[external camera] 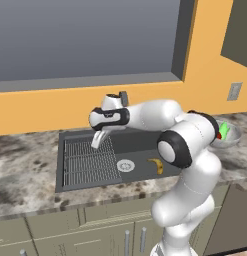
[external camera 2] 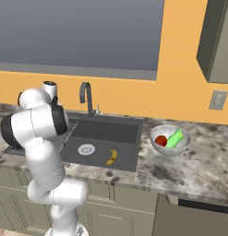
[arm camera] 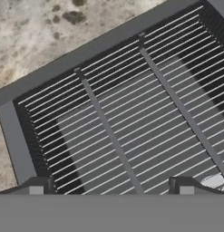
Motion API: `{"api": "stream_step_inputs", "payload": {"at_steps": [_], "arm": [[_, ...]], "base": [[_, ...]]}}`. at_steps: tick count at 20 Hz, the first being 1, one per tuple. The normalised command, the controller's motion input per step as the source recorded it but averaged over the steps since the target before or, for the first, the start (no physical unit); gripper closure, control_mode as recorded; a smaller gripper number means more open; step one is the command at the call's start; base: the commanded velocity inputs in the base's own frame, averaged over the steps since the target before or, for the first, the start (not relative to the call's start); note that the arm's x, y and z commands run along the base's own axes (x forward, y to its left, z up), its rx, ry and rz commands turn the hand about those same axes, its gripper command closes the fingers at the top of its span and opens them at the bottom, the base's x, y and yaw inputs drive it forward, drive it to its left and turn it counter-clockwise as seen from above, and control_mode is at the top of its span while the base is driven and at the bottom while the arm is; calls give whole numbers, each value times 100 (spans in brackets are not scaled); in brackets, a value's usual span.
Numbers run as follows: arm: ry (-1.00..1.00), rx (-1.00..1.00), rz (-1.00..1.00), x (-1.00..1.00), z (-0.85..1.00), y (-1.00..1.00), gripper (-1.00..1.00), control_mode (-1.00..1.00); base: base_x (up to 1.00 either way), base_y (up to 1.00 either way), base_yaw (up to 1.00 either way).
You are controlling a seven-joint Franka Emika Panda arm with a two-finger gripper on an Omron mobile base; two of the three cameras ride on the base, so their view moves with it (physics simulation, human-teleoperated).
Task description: There is a mixed pile of frozen fruits and vegetables on the counter. Locate all the frozen vegetables and place the items in a bowl on the counter. Take all the frozen fruits and defrost them in a running sink.
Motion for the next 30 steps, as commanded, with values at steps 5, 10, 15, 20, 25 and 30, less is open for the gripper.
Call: {"api": "stream_step_inputs", "payload": {"at_steps": [5,10,15,20,25,30], "arm": [[2,0,4,1,0,50,-100,-100],[3,0,4,3,0,49,-100,-100],[2,-1,3,0,0,49,-100,-100],[0,-1,1,1,0,45,-100,-100],[0,-2,0,3,0,43,-100,-100],[1,-1,0,7,0,40,-100,-100]], "base": [[0,0,0],[0,0,0],[0,0,0],[0,0,0],[0,0,0],[0,0,0]]}}
